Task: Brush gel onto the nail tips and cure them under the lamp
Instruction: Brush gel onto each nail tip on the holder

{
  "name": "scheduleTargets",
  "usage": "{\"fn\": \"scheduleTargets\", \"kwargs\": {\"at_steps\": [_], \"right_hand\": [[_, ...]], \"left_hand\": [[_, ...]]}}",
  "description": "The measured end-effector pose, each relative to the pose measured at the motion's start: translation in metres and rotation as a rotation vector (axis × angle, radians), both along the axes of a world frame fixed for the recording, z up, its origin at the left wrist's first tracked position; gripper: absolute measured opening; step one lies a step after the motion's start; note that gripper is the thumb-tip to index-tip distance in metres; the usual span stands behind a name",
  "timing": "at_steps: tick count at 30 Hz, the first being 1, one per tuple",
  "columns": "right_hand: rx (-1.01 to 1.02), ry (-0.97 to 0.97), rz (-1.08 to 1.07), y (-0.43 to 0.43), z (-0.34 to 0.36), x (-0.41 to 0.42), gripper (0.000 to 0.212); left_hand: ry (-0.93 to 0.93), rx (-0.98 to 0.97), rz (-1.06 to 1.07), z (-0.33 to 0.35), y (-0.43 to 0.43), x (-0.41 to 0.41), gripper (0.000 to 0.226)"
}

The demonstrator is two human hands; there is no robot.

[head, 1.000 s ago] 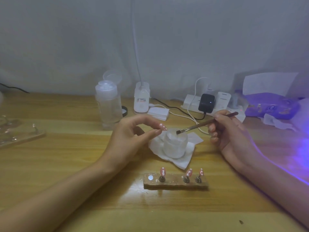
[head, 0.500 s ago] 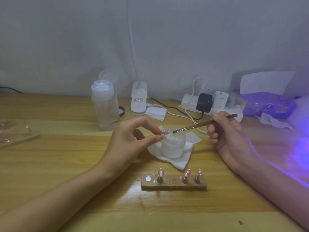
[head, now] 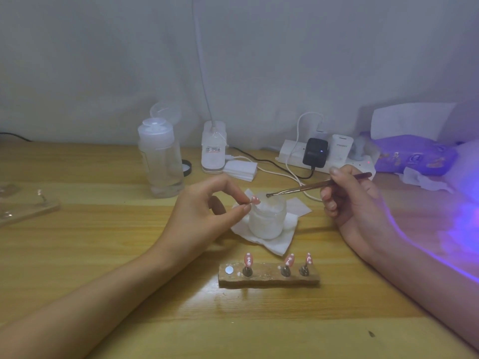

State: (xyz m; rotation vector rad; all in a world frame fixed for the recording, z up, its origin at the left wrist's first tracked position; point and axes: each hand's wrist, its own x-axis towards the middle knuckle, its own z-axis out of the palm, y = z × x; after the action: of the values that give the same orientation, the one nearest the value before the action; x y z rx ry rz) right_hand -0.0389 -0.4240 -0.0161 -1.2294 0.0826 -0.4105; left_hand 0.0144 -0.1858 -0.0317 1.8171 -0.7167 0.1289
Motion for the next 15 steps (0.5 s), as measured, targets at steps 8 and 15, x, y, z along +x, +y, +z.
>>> {"fn": "scheduleTargets", "kwargs": {"at_steps": [8, 15], "right_hand": [[-0.055, -0.021, 0.057, 0.0028, 0.0014, -0.0008, 0.023], [-0.143, -0.037, 0.072, 0.0037, 0.0004, -0.002, 0.02]], "left_hand": [[0.006, -0.022, -0.024, 0.0015, -0.0005, -0.0005, 0.013], [-0.04, -0.021, -0.02, 0.0017, -0.0003, -0.0007, 0.015]]}}
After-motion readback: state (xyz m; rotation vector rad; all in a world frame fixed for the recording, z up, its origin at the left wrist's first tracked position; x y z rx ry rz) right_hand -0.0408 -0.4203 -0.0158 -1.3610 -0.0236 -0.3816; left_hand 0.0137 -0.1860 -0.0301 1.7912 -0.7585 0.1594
